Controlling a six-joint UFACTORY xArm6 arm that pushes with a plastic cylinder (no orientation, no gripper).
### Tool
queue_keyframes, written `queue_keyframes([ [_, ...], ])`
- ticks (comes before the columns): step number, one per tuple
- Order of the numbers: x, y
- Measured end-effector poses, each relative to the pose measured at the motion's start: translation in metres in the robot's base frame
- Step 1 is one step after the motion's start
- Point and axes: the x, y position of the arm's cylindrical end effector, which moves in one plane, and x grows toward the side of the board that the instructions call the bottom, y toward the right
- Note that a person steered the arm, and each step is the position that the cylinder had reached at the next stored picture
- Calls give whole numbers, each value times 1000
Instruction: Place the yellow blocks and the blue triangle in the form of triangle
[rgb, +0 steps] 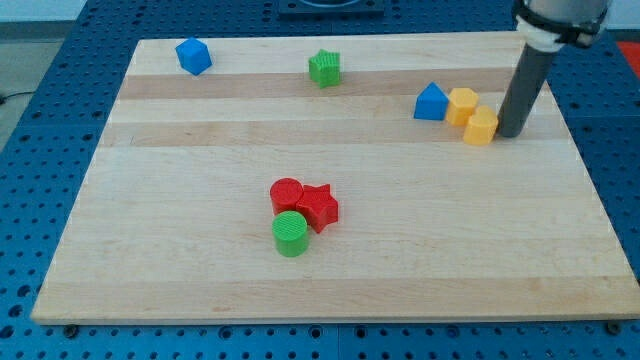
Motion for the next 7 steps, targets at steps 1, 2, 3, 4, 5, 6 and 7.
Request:
queue_keyframes([
  [1, -4, -10],
  [2, -31, -15],
  [3, -52, -28],
  [4, -56, -33],
  [5, -63, -50],
  [6, -83, -75],
  [7, -99, -83],
])
